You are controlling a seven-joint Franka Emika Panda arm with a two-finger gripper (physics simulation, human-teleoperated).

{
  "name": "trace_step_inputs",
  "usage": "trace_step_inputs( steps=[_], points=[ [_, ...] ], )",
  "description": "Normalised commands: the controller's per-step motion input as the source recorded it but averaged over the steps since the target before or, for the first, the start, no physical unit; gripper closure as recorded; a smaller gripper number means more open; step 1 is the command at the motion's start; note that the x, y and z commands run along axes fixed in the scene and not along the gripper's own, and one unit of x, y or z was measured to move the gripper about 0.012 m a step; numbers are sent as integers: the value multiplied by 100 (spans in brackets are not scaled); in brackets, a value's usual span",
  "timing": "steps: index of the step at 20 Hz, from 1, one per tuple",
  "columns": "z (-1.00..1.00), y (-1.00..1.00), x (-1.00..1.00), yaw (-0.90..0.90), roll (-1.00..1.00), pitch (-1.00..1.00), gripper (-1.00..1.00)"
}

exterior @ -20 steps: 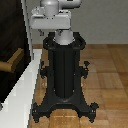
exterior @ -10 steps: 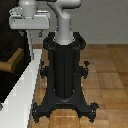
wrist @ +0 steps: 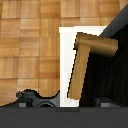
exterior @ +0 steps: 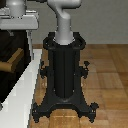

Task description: Open the door by pressing down and pulling on the handle.

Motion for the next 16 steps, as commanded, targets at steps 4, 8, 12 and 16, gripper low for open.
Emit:
trace_step_inputs(
  steps=[4, 8, 12, 16],
  points=[
    [0, -25, 0, 0, 0, 0, -100],
    [0, 0, 50, 0, 0, 0, -100],
    [0, 0, 0, 0, 0, 0, -100],
    [-75, -50, 0, 0, 0, 0, -100]
  ],
)
